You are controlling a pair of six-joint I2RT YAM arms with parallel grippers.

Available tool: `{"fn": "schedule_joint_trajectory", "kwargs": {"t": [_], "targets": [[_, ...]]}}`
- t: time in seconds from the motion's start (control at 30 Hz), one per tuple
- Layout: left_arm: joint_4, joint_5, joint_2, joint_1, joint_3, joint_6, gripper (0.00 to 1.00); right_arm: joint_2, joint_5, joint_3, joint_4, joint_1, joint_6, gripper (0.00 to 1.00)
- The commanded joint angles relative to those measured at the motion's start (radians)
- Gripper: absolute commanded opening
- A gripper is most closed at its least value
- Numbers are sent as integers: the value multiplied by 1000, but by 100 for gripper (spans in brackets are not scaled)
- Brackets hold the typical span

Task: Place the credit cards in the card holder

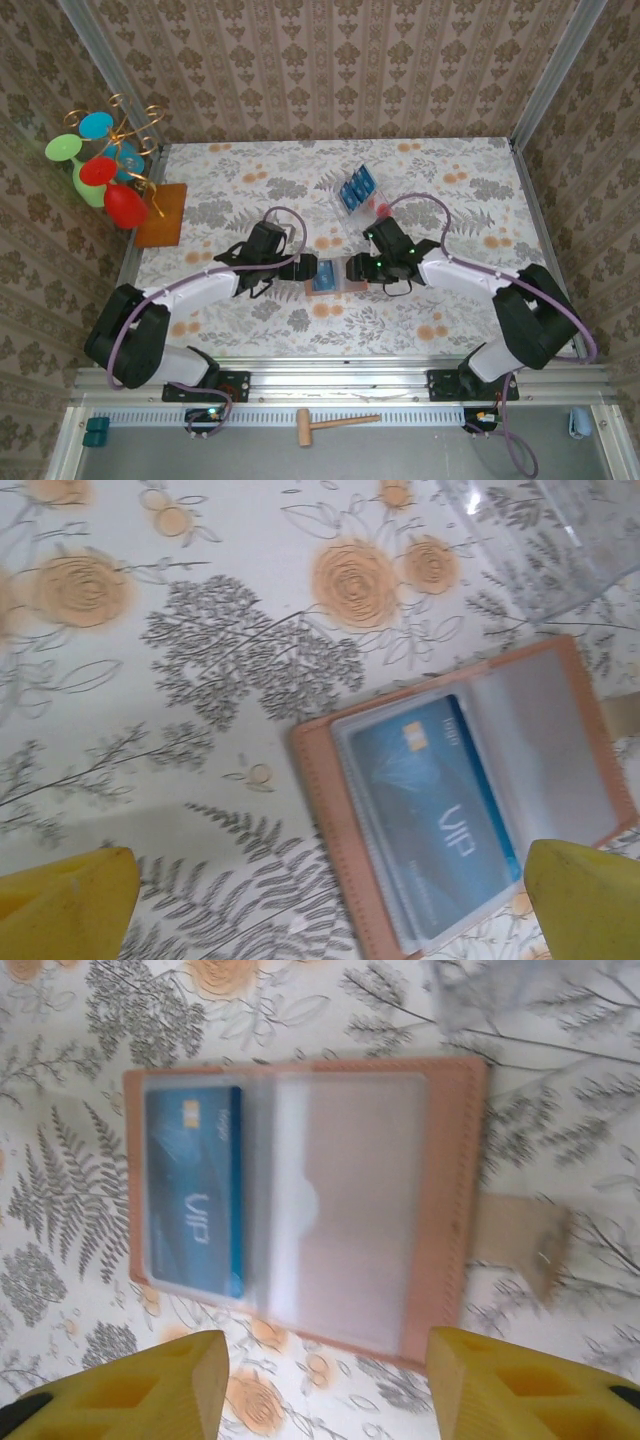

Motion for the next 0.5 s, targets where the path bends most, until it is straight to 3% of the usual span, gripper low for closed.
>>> {"fn": "schedule_joint_trajectory", "kwargs": {"t": [0.0, 0.2, 0.47], "targets": [[75, 85, 36, 3, 16, -41, 100, -66, 88, -39, -73, -3, 4, 60], [165, 120, 95, 0, 7, -66, 100, -57, 104, -92, -36, -33, 23, 64], [192, 121, 180, -11, 39, -67, 100, 60, 79, -33, 5, -37, 10, 63]]}}
